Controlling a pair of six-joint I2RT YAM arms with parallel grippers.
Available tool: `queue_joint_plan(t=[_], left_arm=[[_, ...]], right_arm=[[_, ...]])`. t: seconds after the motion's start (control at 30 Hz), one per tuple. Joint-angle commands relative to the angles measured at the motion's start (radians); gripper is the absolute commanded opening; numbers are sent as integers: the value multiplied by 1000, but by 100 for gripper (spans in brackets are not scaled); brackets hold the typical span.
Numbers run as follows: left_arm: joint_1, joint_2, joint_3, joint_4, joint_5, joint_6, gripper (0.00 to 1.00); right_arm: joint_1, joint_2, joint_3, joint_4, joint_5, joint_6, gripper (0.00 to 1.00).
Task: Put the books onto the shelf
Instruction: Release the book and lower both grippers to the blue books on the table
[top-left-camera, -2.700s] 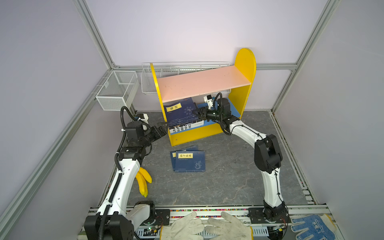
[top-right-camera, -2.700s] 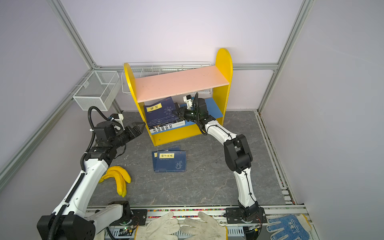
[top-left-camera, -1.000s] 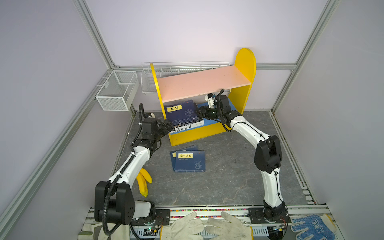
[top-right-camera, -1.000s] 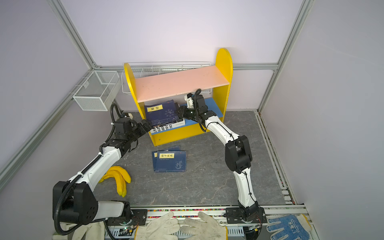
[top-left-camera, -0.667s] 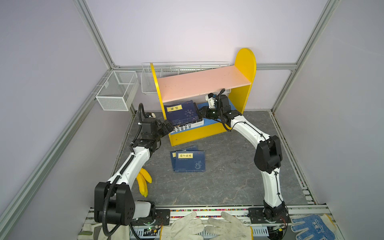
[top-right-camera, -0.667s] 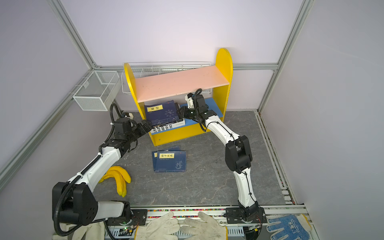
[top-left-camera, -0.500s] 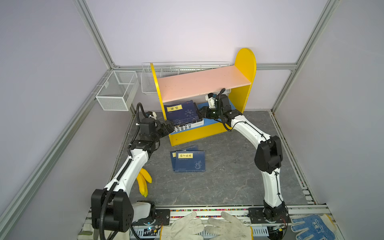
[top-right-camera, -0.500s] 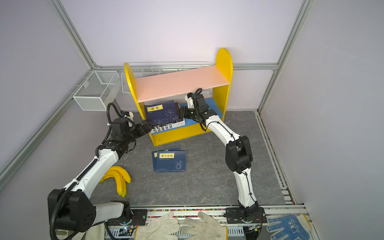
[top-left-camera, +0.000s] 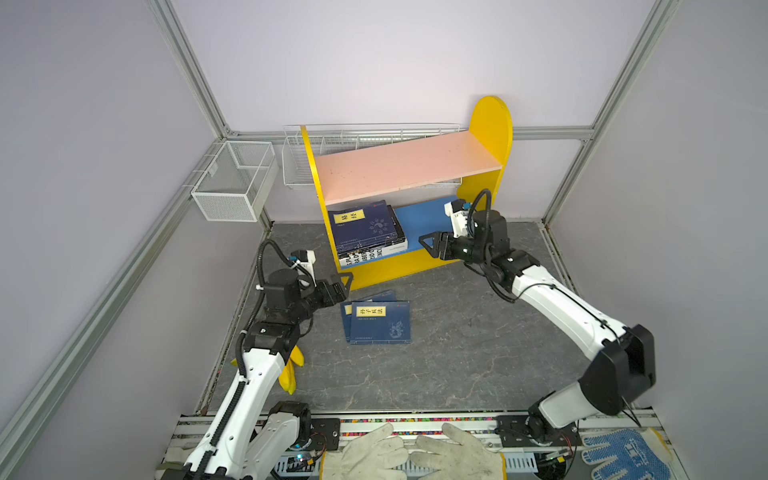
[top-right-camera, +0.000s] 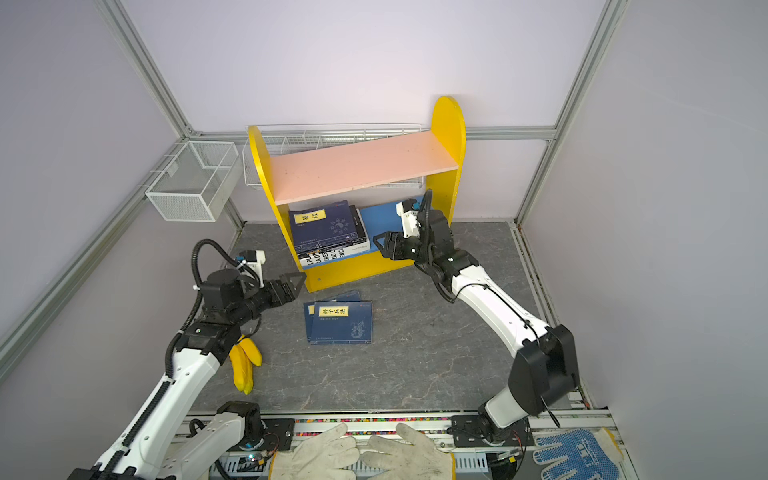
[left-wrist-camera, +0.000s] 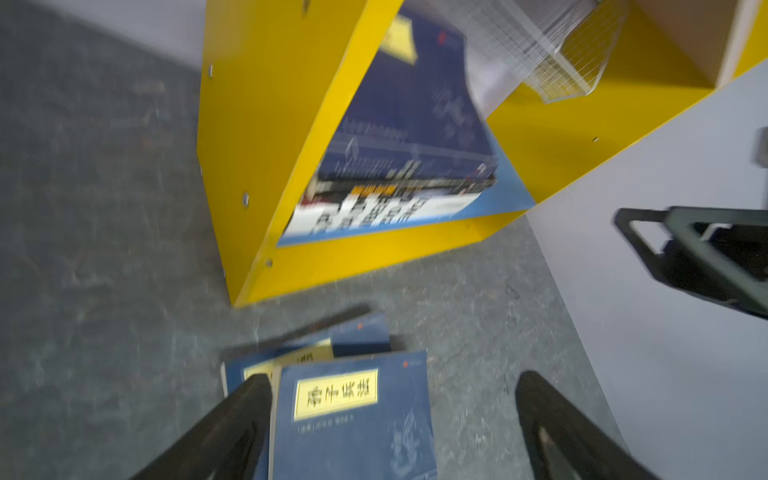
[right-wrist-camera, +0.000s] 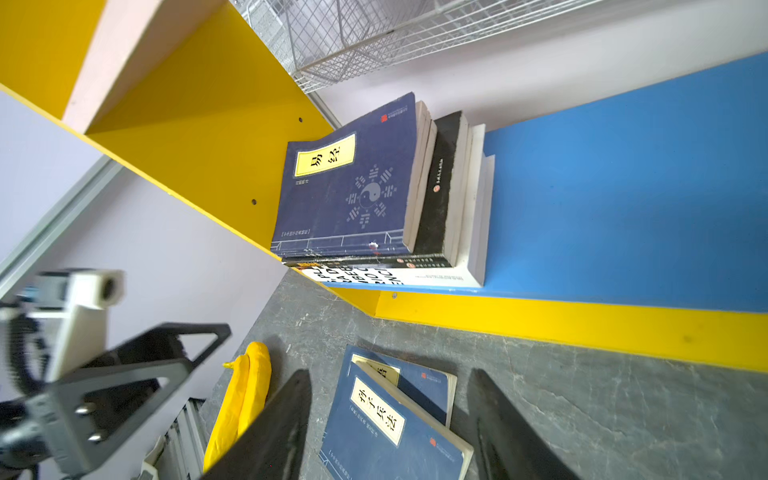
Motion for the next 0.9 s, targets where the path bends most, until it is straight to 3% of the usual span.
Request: queue_joint_plan(t=[0.0, 0.17, 0.33, 0.47, 0.87], left_arm=[[-13, -33, -102, -40, 8, -74, 92], [-94, -18, -209, 36, -72, -150, 92], [-204, 112, -233, 127, -155, -158, 92], [-215, 191, -238, 144, -238, -150, 91], [-220, 238, -278, 245, -223, -202, 91]], right_arm=[[12, -69, -153, 35, 28, 28, 66], [27, -146, -407, 121, 0, 159, 74], [108, -103, -585, 257, 37, 243, 76], [164, -9, -610, 332, 68, 247, 77], [175, 297, -597, 576, -25, 366, 78]])
